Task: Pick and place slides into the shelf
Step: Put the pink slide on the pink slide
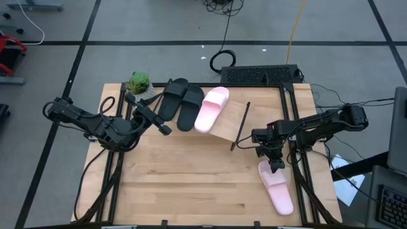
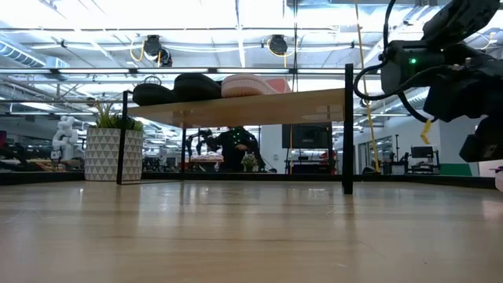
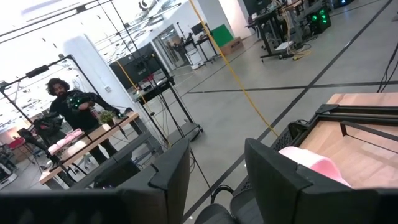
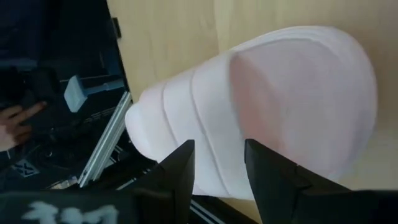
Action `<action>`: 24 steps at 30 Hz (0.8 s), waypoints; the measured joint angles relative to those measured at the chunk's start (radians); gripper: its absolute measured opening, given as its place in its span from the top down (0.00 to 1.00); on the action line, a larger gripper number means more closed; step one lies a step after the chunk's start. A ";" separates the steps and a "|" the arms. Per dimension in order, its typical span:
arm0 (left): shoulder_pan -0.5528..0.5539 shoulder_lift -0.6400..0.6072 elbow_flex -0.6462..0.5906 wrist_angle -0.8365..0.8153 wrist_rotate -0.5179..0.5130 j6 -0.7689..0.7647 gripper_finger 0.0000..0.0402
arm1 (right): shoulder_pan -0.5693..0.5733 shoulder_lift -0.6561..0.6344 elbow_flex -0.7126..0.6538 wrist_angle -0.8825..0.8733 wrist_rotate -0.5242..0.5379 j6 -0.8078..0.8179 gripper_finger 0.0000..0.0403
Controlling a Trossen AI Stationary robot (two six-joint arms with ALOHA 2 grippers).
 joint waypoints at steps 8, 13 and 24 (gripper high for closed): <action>0.000 0.000 0.000 0.000 0.000 0.000 0.60 | -0.001 0.000 0.000 0.003 0.071 0.004 0.68; 0.000 0.000 0.000 0.000 0.000 0.000 0.60 | 0.026 0.000 0.001 0.007 0.001 0.003 0.68; 0.000 0.000 0.000 -0.001 0.000 -0.011 0.60 | 0.112 0.000 0.001 0.011 0.008 0.019 0.68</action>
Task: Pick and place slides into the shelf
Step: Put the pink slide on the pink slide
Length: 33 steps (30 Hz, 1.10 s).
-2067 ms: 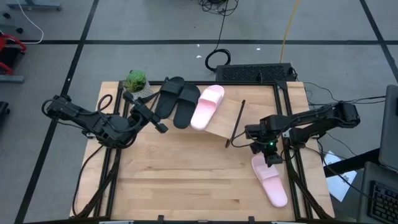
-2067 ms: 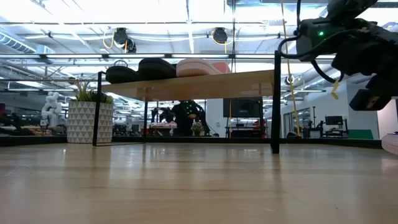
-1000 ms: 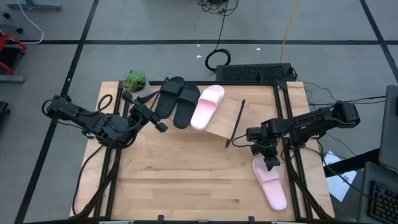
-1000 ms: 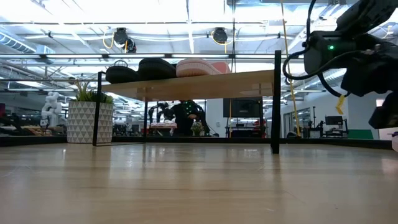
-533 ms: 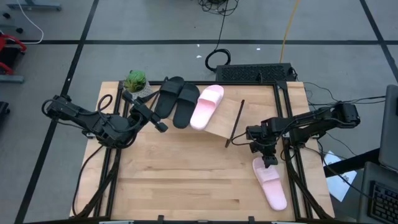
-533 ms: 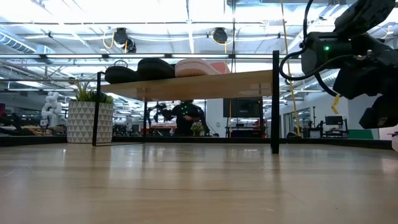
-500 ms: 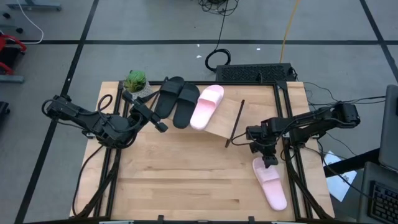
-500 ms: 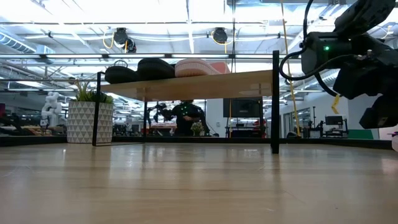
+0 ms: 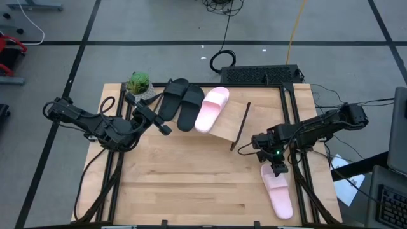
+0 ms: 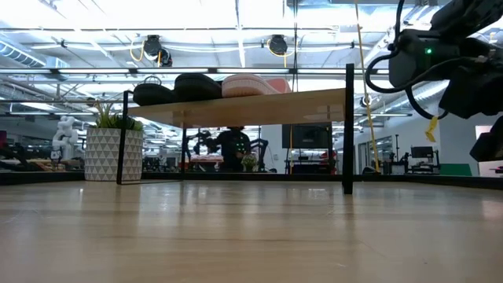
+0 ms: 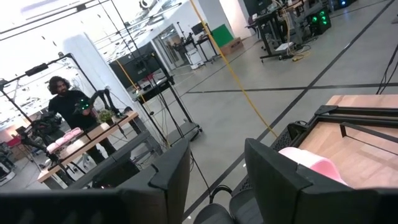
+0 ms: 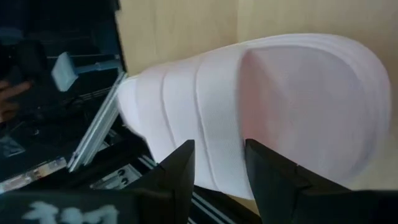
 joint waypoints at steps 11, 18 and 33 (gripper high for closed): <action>0.000 0.000 0.000 0.000 0.000 0.000 0.60 | 0.072 0.000 0.000 -0.001 0.037 0.013 0.68; 0.000 0.000 0.000 0.000 0.000 -0.001 0.60 | 0.115 0.000 -0.002 0.045 -0.017 0.067 0.68; 0.000 0.000 0.000 0.000 0.000 -0.007 0.60 | 0.174 0.000 -0.114 0.305 -0.104 0.323 0.68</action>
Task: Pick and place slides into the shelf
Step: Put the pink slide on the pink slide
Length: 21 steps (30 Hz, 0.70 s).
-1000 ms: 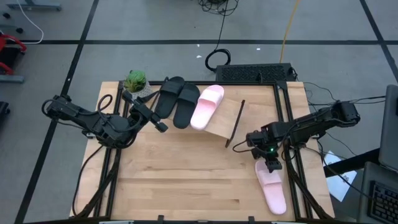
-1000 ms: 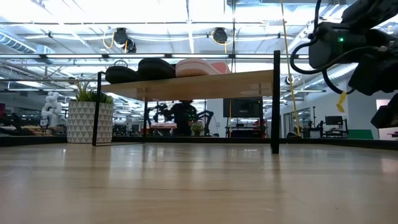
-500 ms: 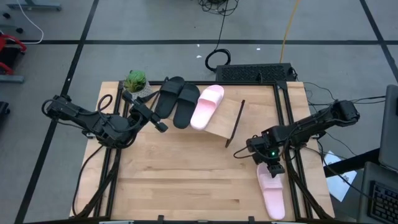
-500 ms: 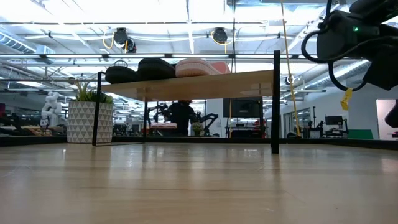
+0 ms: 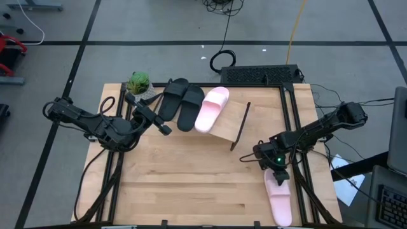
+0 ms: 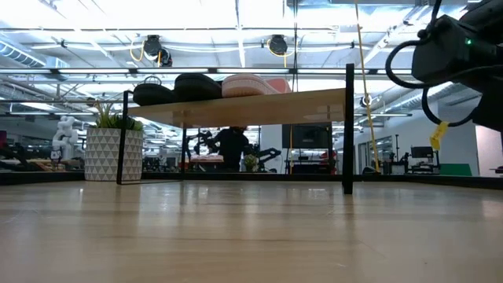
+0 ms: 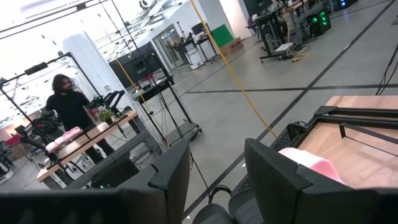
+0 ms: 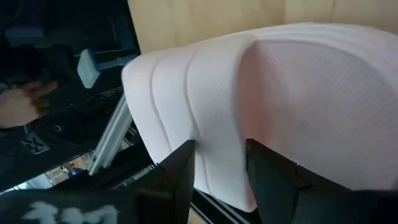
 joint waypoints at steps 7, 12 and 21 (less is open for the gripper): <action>0.000 0.000 0.000 0.000 0.001 -0.005 0.60 | -0.001 0.000 -0.001 0.110 -0.043 0.057 0.68; -0.003 0.000 0.000 0.000 0.001 -0.005 0.60 | -0.001 0.000 -0.001 0.122 -0.071 0.066 0.68; -0.003 0.000 0.000 -0.003 0.001 -0.001 0.60 | -0.002 0.000 -0.001 0.122 -0.165 0.067 0.68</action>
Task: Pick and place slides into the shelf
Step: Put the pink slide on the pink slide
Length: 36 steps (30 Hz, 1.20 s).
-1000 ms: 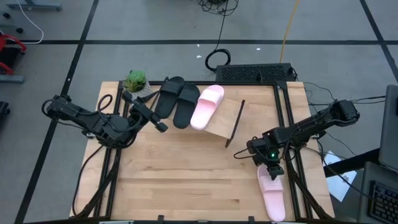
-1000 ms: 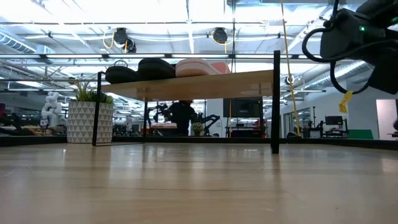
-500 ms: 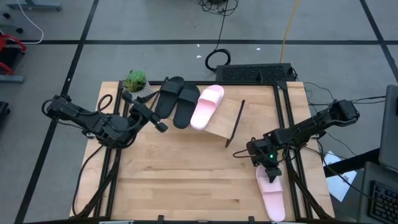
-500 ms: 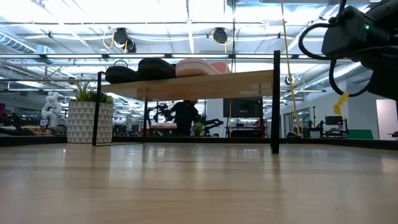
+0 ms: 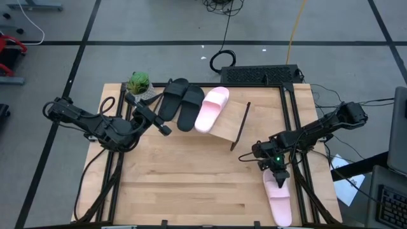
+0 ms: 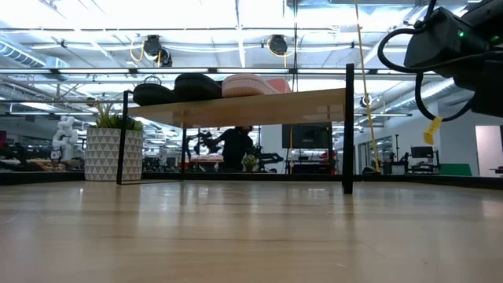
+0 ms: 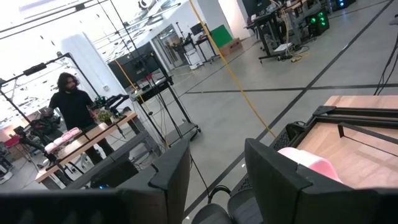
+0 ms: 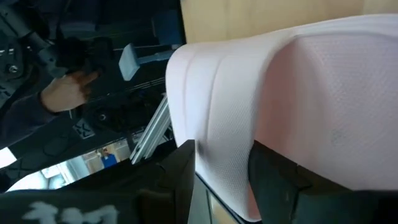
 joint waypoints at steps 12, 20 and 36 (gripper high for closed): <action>0.000 0.000 0.000 -0.005 0.001 0.001 0.60 | 0.000 0.000 0.000 0.005 -0.060 0.016 0.68; 0.000 0.000 0.000 -0.005 0.001 0.000 0.60 | 0.002 0.000 0.000 0.011 -0.013 0.039 0.68; 0.000 0.000 0.000 -0.005 0.002 0.000 0.60 | 0.015 -0.005 0.001 0.007 -0.010 0.047 0.98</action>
